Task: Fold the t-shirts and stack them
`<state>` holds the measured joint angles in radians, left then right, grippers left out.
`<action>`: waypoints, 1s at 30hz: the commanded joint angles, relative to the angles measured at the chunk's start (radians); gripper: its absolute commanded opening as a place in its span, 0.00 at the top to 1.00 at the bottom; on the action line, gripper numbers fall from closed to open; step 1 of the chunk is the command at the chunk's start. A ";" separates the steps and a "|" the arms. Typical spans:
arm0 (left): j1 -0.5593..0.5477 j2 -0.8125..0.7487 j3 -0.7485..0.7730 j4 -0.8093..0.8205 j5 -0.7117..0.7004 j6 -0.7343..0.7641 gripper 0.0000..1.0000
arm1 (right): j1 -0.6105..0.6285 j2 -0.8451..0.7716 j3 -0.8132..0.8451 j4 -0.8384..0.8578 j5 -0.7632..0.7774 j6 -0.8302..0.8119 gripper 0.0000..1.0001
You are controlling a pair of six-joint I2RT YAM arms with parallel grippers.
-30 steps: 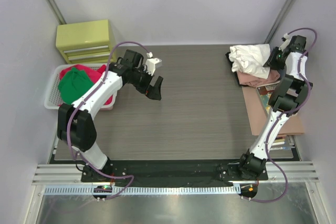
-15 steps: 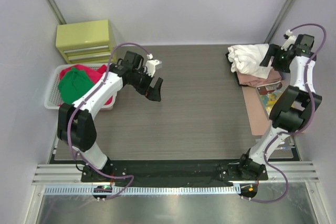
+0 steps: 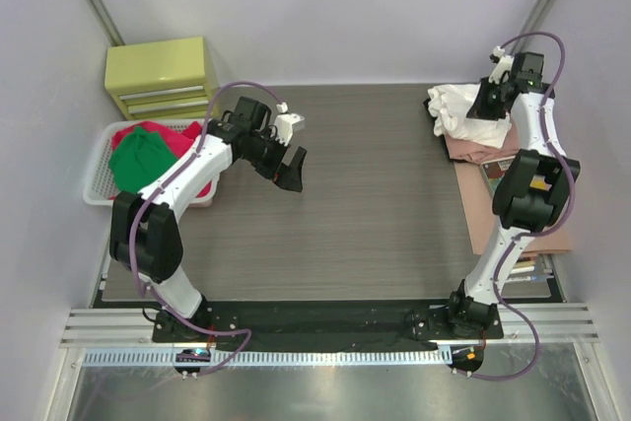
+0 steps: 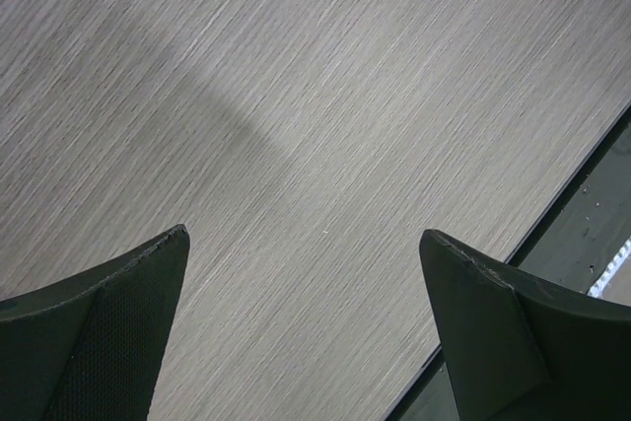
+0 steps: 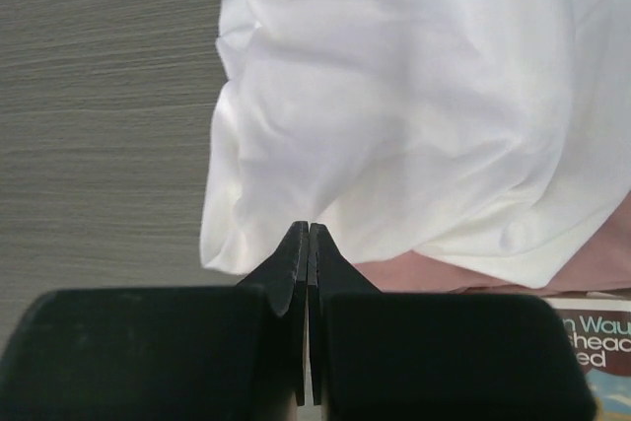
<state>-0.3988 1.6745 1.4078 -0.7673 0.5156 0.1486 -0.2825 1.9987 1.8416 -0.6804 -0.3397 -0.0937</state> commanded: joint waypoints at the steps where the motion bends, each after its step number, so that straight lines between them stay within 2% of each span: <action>1: 0.003 -0.030 -0.004 0.026 -0.006 0.026 0.00 | 0.005 0.063 0.131 -0.025 0.028 0.043 0.99; 6: 0.005 -0.027 -0.009 0.030 -0.009 0.028 0.00 | 0.058 0.117 0.150 -0.073 0.037 0.029 0.99; 13: 0.006 -0.042 -0.013 0.033 -0.022 0.035 0.00 | 0.189 -0.021 -0.102 -0.062 0.018 -0.015 0.99; 16: 0.008 -0.052 -0.015 0.034 -0.022 0.035 0.00 | 0.197 -0.089 -0.191 -0.083 -0.018 -0.032 0.99; 22: 0.014 -0.062 -0.023 0.042 -0.022 0.037 0.00 | 0.189 -0.253 -0.334 -0.074 0.047 -0.120 0.99; 26: 0.014 -0.056 -0.023 0.043 -0.017 0.035 0.00 | 0.174 -0.346 -0.340 -0.076 0.005 -0.089 0.99; 29: 0.014 -0.056 -0.023 0.043 -0.017 0.034 0.00 | 0.174 -0.364 -0.332 -0.036 0.072 -0.078 0.99; 30: 0.014 -0.056 -0.023 0.043 -0.016 0.034 0.00 | 0.175 -0.342 -0.312 -0.027 0.137 -0.084 0.99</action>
<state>-0.3901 1.6554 1.3876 -0.7517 0.4965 0.1669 -0.1143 1.6730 1.4933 -0.7681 -0.3077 -0.1738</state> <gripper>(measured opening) 0.996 0.020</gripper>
